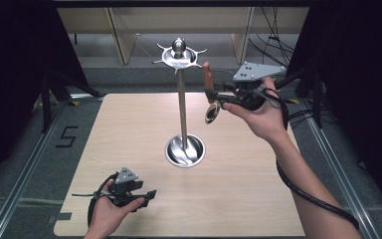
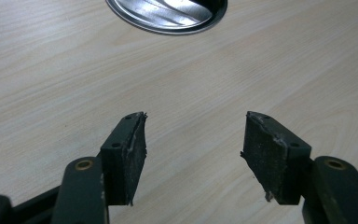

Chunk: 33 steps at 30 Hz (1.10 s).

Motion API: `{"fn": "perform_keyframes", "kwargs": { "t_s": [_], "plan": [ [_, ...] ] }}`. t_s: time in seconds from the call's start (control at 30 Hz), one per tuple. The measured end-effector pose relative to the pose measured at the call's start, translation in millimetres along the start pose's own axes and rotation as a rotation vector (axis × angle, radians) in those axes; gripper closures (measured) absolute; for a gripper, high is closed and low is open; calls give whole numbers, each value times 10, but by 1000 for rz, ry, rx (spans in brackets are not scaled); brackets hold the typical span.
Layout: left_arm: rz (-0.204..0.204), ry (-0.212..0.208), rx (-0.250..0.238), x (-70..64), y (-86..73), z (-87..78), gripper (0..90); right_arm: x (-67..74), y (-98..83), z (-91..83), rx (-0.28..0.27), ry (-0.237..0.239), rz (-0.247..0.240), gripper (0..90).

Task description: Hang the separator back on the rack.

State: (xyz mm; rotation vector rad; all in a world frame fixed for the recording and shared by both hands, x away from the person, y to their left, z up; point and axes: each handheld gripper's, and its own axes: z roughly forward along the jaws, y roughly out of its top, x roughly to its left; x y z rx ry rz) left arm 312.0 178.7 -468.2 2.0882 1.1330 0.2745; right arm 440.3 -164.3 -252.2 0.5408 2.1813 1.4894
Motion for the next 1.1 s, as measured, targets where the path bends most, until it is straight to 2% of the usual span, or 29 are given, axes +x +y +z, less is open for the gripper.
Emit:
{"fn": "perform_keyframes", "kwargs": {
  "t_s": [0.1,0.13,0.23,0.5,0.53,0.57,0.67,0.73,0.77,0.83,0.87,0.93,0.97,1.0,1.03,1.07,1.1],
  "plan": [
    [-23,10,-24,-17,-1,18,383,-10,2,17,-2,-1,7,684],
    [-23,9,-25,-17,-1,18,383,-25,7,17,3,1,-3,685],
    [-23,10,-24,-16,-1,18,384,-36,4,47,15,15,9,685],
    [-30,5,-30,-20,-2,11,383,4,38,140,20,12,42,682],
    [1,13,-3,-6,0,-16,384,16,32,154,36,10,51,677],
    [-5,-1,-9,0,-1,-7,384,26,17,166,33,2,56,651],
    [-19,0,-21,-10,-5,-13,384,59,-49,138,4,-20,75,523],
    [-17,4,-26,-9,-12,-12,384,88,-157,63,-6,-56,82,472],
    [-10,-2,-12,1,-10,-24,384,98,-235,14,-6,-79,78,461],
    [-10,7,-11,-1,-10,-23,384,137,-464,-128,22,-99,92,461],
    [-9,11,-14,-5,-9,-19,384,148,-585,-193,43,-102,75,463],
    [6,17,-7,-3,-3,-21,386,214,-824,-313,92,-95,93,463],
    [28,16,11,10,5,-29,386,251,-980,-363,124,-84,92,464],
    [13,15,-4,-5,5,-19,387,314,-1175,-435,174,-73,98,466],
    [3,13,-11,-12,6,-13,386,358,-1294,-475,192,-77,104,465],
    [7,12,0,-6,8,-19,387,412,-1447,-531,226,-75,112,465],
    [-17,22,-28,-22,-1,4,388,489,-1627,-607,267,-80,139,464]
  ]
}}
